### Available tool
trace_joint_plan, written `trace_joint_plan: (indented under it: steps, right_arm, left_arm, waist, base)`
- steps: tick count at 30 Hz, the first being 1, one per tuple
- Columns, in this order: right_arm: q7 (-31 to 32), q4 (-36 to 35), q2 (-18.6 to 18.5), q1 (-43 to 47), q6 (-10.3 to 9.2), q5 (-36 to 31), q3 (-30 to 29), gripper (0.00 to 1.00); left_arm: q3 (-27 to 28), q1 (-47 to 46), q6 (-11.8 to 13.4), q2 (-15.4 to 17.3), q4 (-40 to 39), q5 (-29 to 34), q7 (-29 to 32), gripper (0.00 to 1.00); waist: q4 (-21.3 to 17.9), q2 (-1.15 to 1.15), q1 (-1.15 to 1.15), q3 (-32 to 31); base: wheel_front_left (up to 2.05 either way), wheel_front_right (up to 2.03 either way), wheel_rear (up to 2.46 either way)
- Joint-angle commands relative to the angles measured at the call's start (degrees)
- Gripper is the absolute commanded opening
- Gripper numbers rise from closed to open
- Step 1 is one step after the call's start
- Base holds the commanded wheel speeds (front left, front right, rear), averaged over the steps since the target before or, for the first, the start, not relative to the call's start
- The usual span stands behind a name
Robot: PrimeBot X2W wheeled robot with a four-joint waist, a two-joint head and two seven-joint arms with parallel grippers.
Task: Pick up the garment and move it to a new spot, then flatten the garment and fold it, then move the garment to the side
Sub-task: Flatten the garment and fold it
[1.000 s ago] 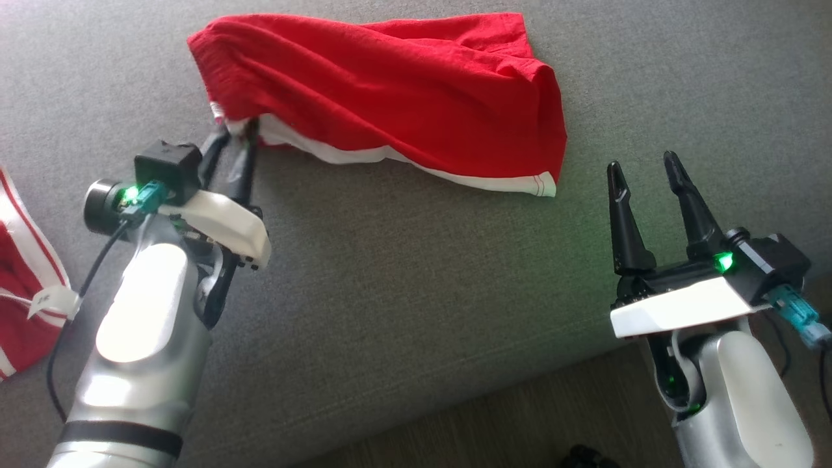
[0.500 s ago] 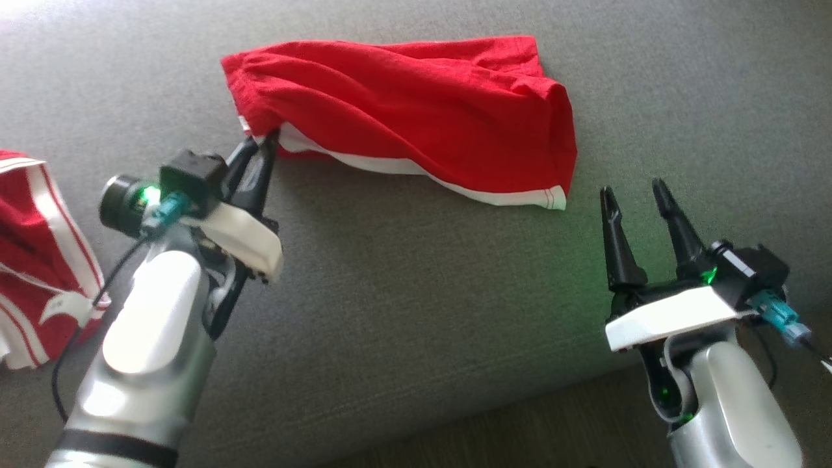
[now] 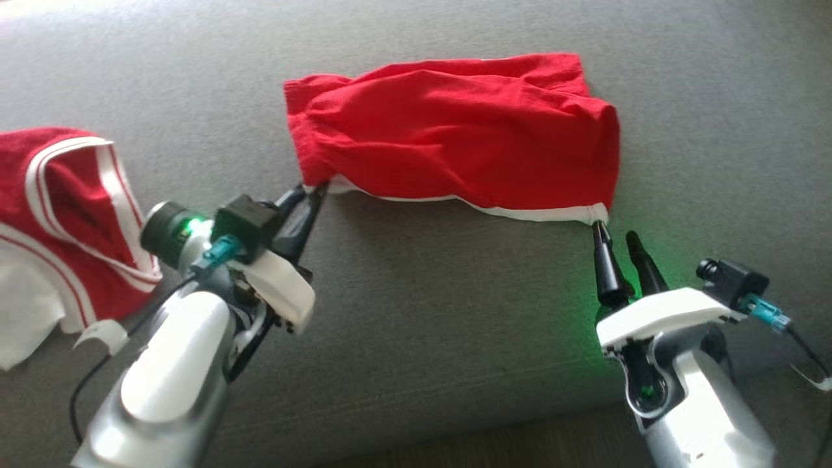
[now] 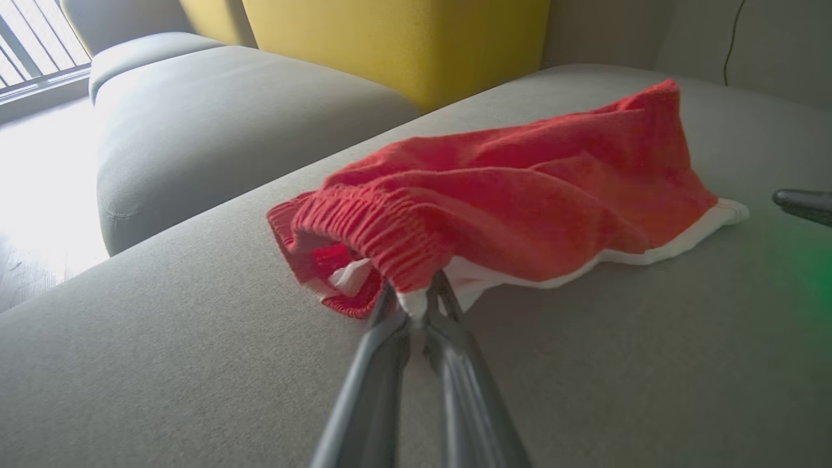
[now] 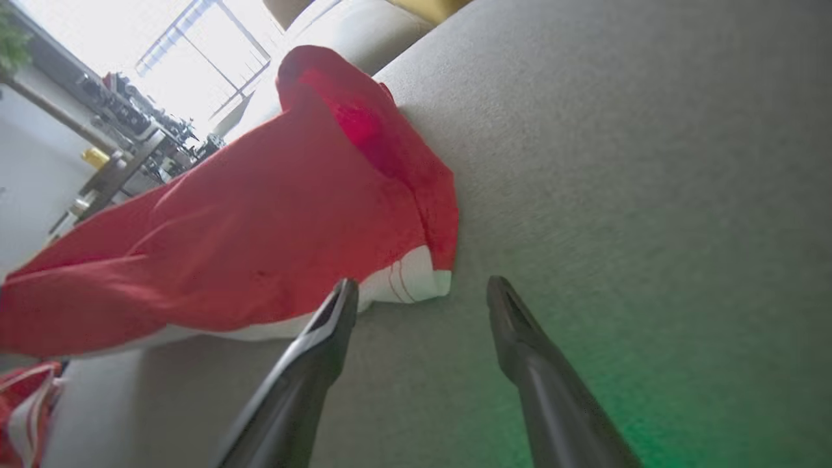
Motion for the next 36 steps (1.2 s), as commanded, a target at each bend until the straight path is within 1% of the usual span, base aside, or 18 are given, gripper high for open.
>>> trace_joint_plan:
  steps: [1,3,6,8,14,15,16,17,21,25,31,36]
  right_arm:
    - [-0.54,-0.58,0.23,-1.88,-0.01,2.53,1.80,1.00]
    - [-0.54,1.82,0.23,-3.35,-0.01,7.18,2.58,1.00]
    - [-0.54,4.86,0.23,-5.31,-0.01,11.66,3.00,1.00]
    - [-0.54,6.28,0.23,-6.35,-0.01,13.00,3.00,1.00]
    - [-0.54,8.74,0.23,-8.02,-0.01,14.26,3.47,1.00]
    - [-0.54,9.03,0.23,-8.19,-0.01,14.47,3.88,0.74]
    - [-0.54,9.24,0.23,-8.38,-0.01,14.39,4.41,0.18]
    - [-0.54,9.27,0.23,-8.56,-0.01,13.88,4.69,0.00]
    - [-0.54,8.33,0.23,-8.41,-0.01,9.47,3.27,0.00]
    - [-0.54,5.51,0.23,-6.87,-0.01,2.68,-0.19,0.00]
    - [-0.54,-1.45,0.23,-4.00,-0.01,-6.82,-4.71,0.00]
    - [-0.54,-8.64,0.23,-2.79,-0.01,-9.74,-7.58,0.00]
  left_arm:
    - [1.54,-1.09,-0.20,1.85,-2.48,-0.43,0.24,0.00]
    - [0.48,-0.84,-0.21,2.23,-3.81,-0.67,1.00,0.00]
    - [-0.67,-0.62,-0.21,3.08,-5.44,-0.94,1.95,0.00]
    - [-1.04,-0.50,-0.21,3.59,-6.32,-1.15,2.40,0.00]
    - [-1.48,-0.27,-0.08,4.36,-7.95,-1.32,3.33,0.00]
    - [-1.57,-0.20,-0.05,4.42,-8.08,-1.35,3.44,0.00]
    - [-1.66,-0.11,-0.01,4.49,-8.17,-1.37,3.55,0.00]
    - [-1.75,-0.01,0.04,4.59,-8.22,-1.37,3.70,0.00]
    - [-1.91,0.48,0.17,5.11,-8.34,-1.61,4.11,0.00]
    - [-1.97,1.25,0.19,5.81,-8.52,-2.07,4.64,0.00]
    - [-2.23,2.51,0.11,7.13,-10.04,-3.62,6.23,0.00]
    - [-3.36,2.37,-0.08,9.27,-13.08,-6.57,9.53,0.00]
  waist:
    - [0.77,0.00,0.00,0.17]
    - [1.48,0.00,0.00,0.42]
    - [2.24,0.00,0.00,0.77]
    - [2.58,0.00,0.00,0.94]
    - [3.18,0.00,0.00,1.21]
    - [3.24,0.00,0.00,1.18]
    - [3.30,0.00,0.00,1.10]
    - [3.33,0.00,0.00,0.99]
    - [3.34,0.00,0.00,0.06]
    - [3.22,0.00,0.00,-1.72]
    - [2.77,0.00,0.00,-5.32]
    - [2.57,0.00,0.00,-8.83]
  base:
    - [0.00,0.00,0.00]
    - [0.00,0.00,0.00]
    - [0.00,0.00,0.00]
    - [0.00,0.00,0.00]
    - [0.00,0.00,0.00]
    - [0.00,0.00,0.00]
    - [0.00,0.00,0.00]
    - [0.00,0.00,0.00]
    - [0.00,0.00,0.00]
    - [0.00,0.00,0.00]
    - [0.00,0.00,0.00]
    - [0.00,0.00,0.00]
